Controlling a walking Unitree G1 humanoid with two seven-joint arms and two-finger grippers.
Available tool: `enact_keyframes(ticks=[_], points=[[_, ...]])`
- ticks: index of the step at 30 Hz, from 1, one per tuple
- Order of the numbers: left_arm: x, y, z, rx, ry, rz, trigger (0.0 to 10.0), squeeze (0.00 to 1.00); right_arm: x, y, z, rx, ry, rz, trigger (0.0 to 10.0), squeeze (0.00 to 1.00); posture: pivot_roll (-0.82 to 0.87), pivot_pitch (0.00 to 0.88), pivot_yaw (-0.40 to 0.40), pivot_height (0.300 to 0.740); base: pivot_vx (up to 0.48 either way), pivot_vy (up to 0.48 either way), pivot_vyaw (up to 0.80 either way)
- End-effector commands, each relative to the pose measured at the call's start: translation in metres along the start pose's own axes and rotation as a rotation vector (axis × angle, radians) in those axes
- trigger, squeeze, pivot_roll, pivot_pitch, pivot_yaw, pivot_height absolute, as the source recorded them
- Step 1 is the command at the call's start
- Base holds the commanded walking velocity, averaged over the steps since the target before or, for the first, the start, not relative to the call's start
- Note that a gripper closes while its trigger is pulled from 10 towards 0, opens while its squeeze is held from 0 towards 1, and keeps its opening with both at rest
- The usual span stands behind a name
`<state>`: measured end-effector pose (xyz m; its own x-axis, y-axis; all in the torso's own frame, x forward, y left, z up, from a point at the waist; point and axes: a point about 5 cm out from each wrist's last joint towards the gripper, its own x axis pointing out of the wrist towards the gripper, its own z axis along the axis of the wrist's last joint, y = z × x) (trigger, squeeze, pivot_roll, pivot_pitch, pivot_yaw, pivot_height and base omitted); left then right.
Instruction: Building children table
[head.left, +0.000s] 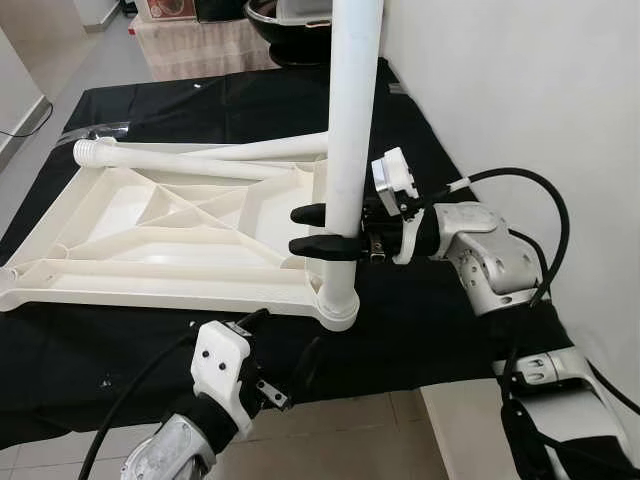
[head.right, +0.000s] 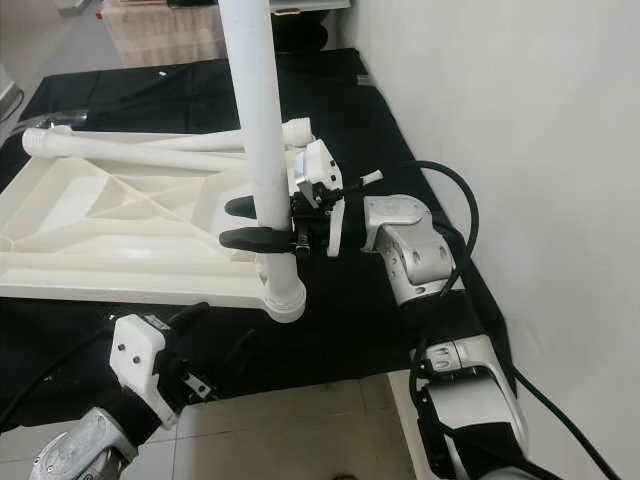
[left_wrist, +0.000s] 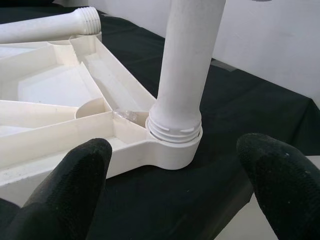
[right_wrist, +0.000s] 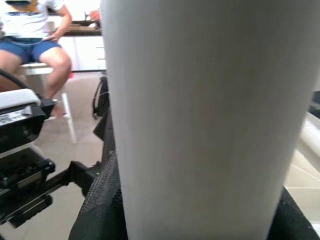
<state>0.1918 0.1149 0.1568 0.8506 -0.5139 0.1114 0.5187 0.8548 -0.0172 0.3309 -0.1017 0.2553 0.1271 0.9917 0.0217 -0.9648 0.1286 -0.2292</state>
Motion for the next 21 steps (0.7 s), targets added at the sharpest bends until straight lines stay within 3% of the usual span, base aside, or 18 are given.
enact_keyframes(ticks=[1,5,6,8,9,11,12,14,21], points=[[-0.002,0.001,-0.005,-0.003,0.034,-0.002,10.0,0.00,0.003,0.004,-0.006,-0.012,0.009,-0.027,0.0,0.00,0.03,0.192,0.020,0.740,0.000,0.000,0.00],[-0.001,0.002,-0.005,-0.003,0.032,0.000,10.0,0.00,-0.008,0.021,-0.029,0.034,0.092,-0.272,0.0,0.00,0.02,0.194,0.015,0.740,0.000,0.000,0.00],[-0.001,0.002,-0.005,-0.003,0.032,0.000,10.0,0.00,-0.008,0.021,-0.029,0.034,0.092,-0.272,0.0,0.00,0.02,0.194,0.015,0.740,0.000,0.000,0.00],[-0.001,0.003,-0.005,-0.002,0.033,0.000,10.0,0.00,-0.012,0.023,-0.044,0.081,0.184,-0.542,0.0,0.00,0.02,0.195,0.014,0.740,0.000,0.000,0.00],[-0.001,0.003,-0.005,-0.002,0.033,0.000,10.0,0.00,-0.012,0.023,-0.044,0.081,0.184,-0.542,0.0,0.00,0.02,0.195,0.014,0.740,0.000,0.000,0.00],[0.000,0.006,-0.005,0.002,0.032,-0.001,10.0,0.00,-0.016,0.043,-0.053,0.184,0.247,-0.929,0.0,0.00,0.01,0.197,0.024,0.740,0.000,0.000,0.00],[0.000,0.006,-0.005,0.002,0.032,-0.001,10.0,0.00,-0.016,0.043,-0.053,0.184,0.247,-0.929,0.0,0.00,0.01,0.197,0.024,0.740,0.000,0.000,0.00],[0.001,0.008,-0.006,0.003,0.032,-0.003,10.0,0.00,-0.009,0.052,-0.052,0.173,0.262,-1.043,0.0,0.00,-0.01,0.182,0.033,0.740,0.000,0.000,0.00],[0.005,0.009,-0.007,0.012,0.027,-0.003,10.0,0.00,0.013,0.041,-0.048,0.153,0.235,-1.043,0.0,0.00,0.00,0.164,0.024,0.740,0.000,0.000,0.00]])
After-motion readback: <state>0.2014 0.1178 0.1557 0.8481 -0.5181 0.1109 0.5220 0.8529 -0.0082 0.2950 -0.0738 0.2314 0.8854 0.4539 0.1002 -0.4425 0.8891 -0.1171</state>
